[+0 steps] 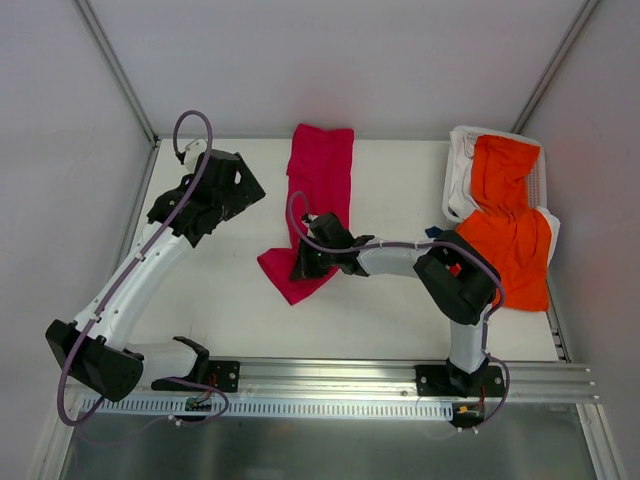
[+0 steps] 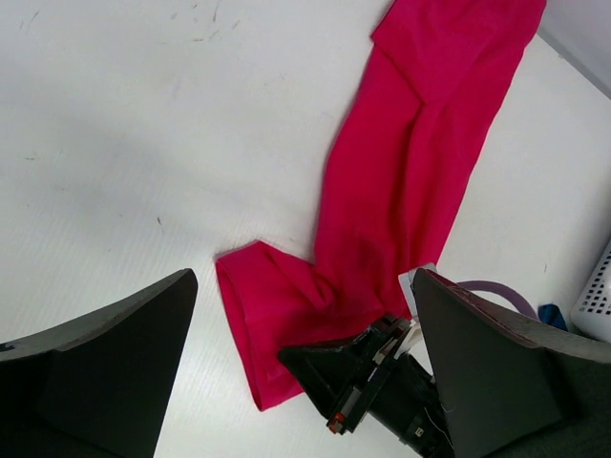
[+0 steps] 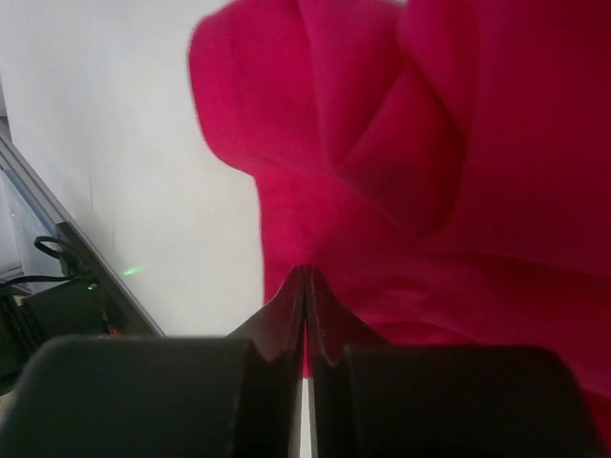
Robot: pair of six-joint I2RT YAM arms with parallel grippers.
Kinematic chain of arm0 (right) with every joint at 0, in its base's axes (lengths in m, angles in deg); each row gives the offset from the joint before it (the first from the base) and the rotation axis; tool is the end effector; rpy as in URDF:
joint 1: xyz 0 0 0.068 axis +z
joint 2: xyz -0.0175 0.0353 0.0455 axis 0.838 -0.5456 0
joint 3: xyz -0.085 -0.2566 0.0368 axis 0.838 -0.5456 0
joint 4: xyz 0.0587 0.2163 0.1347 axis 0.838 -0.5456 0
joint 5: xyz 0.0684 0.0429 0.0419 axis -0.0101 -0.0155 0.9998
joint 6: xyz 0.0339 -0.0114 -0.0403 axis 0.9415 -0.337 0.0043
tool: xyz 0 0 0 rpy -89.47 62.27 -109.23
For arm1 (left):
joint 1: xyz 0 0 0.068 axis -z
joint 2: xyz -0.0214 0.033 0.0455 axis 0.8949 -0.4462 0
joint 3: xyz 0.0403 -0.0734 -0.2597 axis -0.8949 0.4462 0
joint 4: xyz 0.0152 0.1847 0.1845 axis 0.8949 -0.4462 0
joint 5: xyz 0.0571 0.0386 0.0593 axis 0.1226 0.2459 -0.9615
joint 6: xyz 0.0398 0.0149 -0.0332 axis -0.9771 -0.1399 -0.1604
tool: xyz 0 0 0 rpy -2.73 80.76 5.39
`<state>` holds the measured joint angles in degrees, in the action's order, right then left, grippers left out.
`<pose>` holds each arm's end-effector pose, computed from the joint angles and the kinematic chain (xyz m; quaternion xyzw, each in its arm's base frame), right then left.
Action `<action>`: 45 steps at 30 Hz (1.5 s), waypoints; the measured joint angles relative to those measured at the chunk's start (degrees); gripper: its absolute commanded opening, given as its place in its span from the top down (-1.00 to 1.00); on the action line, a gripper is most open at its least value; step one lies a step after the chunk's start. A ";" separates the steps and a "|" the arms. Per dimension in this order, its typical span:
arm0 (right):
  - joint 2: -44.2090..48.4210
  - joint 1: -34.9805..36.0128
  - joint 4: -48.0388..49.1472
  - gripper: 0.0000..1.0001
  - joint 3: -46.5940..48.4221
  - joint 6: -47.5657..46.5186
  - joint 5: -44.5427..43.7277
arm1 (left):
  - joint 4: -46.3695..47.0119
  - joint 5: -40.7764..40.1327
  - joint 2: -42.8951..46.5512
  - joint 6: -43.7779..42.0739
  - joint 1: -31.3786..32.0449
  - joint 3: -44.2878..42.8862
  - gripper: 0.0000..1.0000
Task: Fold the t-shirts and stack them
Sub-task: Rotate the tshirt 90 degrees
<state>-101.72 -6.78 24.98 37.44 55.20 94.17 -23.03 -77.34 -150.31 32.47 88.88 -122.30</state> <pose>0.2531 0.3201 0.1615 -0.2478 0.8566 0.3750 0.2535 0.2398 -0.0984 0.3834 -0.2461 0.8390 -0.1194 0.4703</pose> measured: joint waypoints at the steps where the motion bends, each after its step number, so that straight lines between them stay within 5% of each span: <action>1: -0.07 -0.02 0.74 0.99 -0.83 0.04 -0.07 | 0.02 0.02 0.00 -0.13 0.00 0.20 -0.98; 11: 0.72 -0.07 10.58 0.99 -9.25 2.08 -0.11 | 0.63 0.04 0.35 -0.72 0.00 1.66 -0.98; 16: 9.18 -0.07 11.96 0.99 -20.15 2.99 -0.92 | 0.85 0.02 0.79 -0.90 0.00 2.56 -0.98; 26: 31.89 -0.02 -12.20 0.99 -29.18 1.66 -13.33 | 0.92 0.42 1.16 -0.26 0.00 3.82 -0.98; 27: 33.70 -0.02 -14.38 0.92 -29.14 1.27 -14.51 | 0.94 0.50 0.94 -0.20 0.00 3.82 -0.98; 28: 35.63 -0.02 -16.83 0.17 -29.05 0.92 -15.67 | 0.98 0.70 0.70 -0.17 0.00 3.82 -0.98; 30: 39.01 -0.02 -21.86 -0.83 -28.22 0.26 -17.77 | 0.98 1.53 0.20 -0.13 0.00 3.85 -0.98; 31: 40.59 -0.04 -24.02 -0.99 -27.67 -0.04 -18.71 | 1.05 1.81 0.09 -0.15 0.00 3.89 -0.98; 38: 49.13 -0.02 -33.62 -0.99 -20.22 -3.19 -22.73 | 2.01 6.73 2.91 0.07 0.57 10.25 -0.98; 45: 48.43 -0.02 -35.67 -0.99 -18.45 -4.94 -24.98 | 4.11 13.09 7.17 3.63 5.01 27.19 -0.98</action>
<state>-53.29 -6.81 -10.69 19.00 50.26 69.19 -18.92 -64.24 -143.14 36.10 93.89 -95.11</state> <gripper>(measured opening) 0.993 0.990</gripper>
